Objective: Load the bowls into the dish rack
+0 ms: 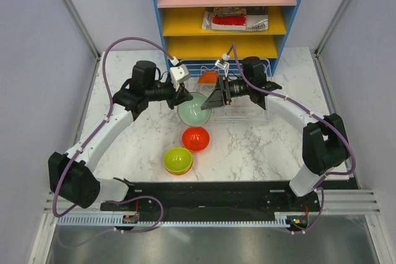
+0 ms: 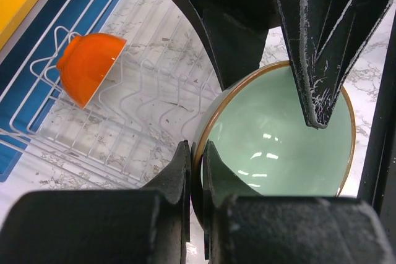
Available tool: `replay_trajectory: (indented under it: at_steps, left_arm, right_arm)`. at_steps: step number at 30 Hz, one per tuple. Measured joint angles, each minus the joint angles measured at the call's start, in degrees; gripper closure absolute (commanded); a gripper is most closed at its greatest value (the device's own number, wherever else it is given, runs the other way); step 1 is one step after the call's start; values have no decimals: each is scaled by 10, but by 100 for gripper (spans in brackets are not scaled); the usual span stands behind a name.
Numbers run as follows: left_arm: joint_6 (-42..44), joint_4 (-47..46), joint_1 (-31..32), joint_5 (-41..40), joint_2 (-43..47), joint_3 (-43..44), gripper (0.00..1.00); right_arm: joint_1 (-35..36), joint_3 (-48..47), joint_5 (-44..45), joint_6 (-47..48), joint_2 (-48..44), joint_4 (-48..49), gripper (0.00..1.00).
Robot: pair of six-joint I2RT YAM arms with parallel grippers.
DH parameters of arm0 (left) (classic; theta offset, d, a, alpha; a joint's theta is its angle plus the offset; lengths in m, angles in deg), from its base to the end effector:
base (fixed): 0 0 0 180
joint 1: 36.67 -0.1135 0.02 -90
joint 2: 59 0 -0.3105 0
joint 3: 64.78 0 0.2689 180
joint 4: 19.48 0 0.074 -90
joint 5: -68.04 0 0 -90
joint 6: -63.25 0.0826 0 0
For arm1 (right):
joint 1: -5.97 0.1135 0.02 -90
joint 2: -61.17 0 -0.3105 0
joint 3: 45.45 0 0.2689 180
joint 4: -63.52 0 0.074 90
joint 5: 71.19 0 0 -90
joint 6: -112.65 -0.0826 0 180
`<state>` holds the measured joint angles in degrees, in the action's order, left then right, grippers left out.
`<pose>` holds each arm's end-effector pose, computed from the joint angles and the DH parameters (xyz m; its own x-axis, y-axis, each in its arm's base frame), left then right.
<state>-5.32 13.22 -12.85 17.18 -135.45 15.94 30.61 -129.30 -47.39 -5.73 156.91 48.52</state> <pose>0.2871 -0.1837 0.3696 -0.1054 0.3563 -0.9284 0.9234 0.3816 0.0416 0.3411 0.2396 0.3185 -0.7942 -0.1533 -0.5880 -0.6052 0.1130 0.7880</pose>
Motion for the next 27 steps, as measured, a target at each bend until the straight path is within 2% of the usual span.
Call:
replay_trajectory:
  at_steps: [5, 7, 8, 9, 11, 12, 14, 15, 18, 23, 27]
  left_arm:
    - [0, -3, -2, 0, 0, 0, 98]
    - [0, -3, -3, 0, 0, 0, 89]
    - [-1, -3, -3, 0, 0, 0, 82]
    - [-1, -3, -3, 0, 0, 0, 71]
    - [-1, -5, -3, 1, 0, 0, 59]
    - [-2, -8, -3, 4, 0, 0, 46]
    - [-3, -16, -2, 10, 1, 0, 34]
    - [-5, -19, -2, 13, 2, 0, 21]
    - [-6, -24, -2, 19, 3, 0, 1]
    - [-8, -24, -13, 20, 8, 0, 0]
    - [-8, -21, -58, 20, 16, 0, 0]
  right_arm:
    - [0, 11, 0, -32, 0, 40, 100]
    - [0, 12, 1, -37, 0, 46, 100]
    - [0, 13, 1, -38, 0, 48, 100]
    - [0, 14, 2, -41, 0, 50, 100]
    - [0, 16, 0, -46, 0, 52, 100]
    - [0, 17, 3, -47, 0, 53, 100]
    - [0, 21, 7, -49, 0, 55, 100]
    - [0, 23, 8, -49, 0, 55, 100]
    - [0, 28, 19, -49, 0, 54, 100]
    - [-6, 26, 44, -20, 0, 21, 100]
    - [-13, -14, 116, 67, 0, -94, 100]
